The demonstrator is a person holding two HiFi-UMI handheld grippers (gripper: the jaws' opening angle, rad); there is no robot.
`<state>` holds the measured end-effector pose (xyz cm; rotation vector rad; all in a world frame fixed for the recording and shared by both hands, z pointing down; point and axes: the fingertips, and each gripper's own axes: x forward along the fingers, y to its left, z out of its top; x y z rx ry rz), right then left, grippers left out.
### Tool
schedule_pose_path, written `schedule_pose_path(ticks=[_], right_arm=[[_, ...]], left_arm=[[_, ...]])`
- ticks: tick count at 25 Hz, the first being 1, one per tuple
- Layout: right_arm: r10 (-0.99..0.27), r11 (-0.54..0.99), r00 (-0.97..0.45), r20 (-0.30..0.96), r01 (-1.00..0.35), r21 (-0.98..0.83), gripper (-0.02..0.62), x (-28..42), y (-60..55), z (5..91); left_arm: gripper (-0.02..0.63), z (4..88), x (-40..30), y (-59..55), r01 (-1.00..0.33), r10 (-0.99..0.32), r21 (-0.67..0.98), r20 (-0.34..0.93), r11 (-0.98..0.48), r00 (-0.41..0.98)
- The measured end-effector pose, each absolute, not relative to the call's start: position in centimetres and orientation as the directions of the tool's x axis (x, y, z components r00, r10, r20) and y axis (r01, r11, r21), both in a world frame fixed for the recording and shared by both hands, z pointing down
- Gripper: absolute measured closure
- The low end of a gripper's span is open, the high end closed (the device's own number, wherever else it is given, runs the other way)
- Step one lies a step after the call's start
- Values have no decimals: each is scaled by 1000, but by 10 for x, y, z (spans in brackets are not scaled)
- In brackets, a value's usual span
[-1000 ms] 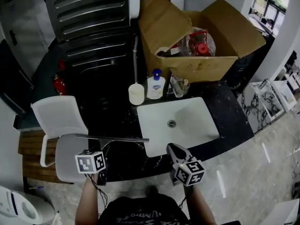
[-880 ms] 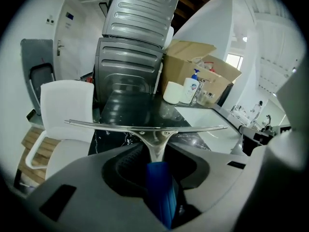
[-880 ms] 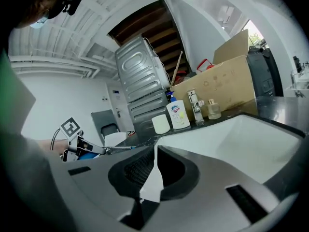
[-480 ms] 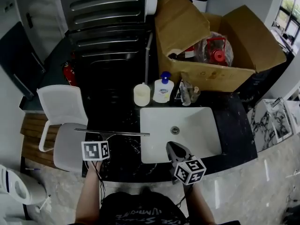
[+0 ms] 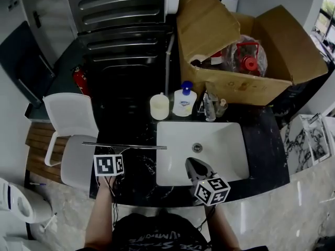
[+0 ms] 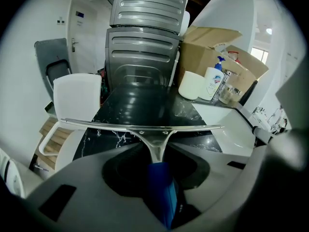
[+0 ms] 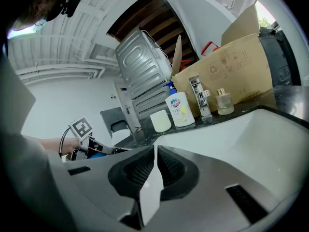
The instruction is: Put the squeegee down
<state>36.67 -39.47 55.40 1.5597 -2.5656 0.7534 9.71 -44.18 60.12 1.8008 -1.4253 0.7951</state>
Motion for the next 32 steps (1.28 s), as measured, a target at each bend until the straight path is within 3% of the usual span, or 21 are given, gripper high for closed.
schedule_pose_path(ticks=[11, 15, 18, 32], right_arm=[[-812, 397, -513, 280, -836, -380, 543, 351, -400, 553], [-820, 396, -503, 274, -843, -365, 543, 348, -398, 546], [-831, 387, -486, 269, -854, -348, 543, 345, -394, 537], [-937, 190, -264, 227, -935, -300, 543, 320, -335, 494]], left_arm=[[447, 605, 99, -441, -974, -531, 124, 821, -190, 209], [341, 601, 106, -436, -955, -524, 197, 802, -220, 286], [314, 591, 99, -433, -953, -554, 190, 780, -236, 293], [293, 512, 75, -415, -858, -635, 249, 586, -449, 502]])
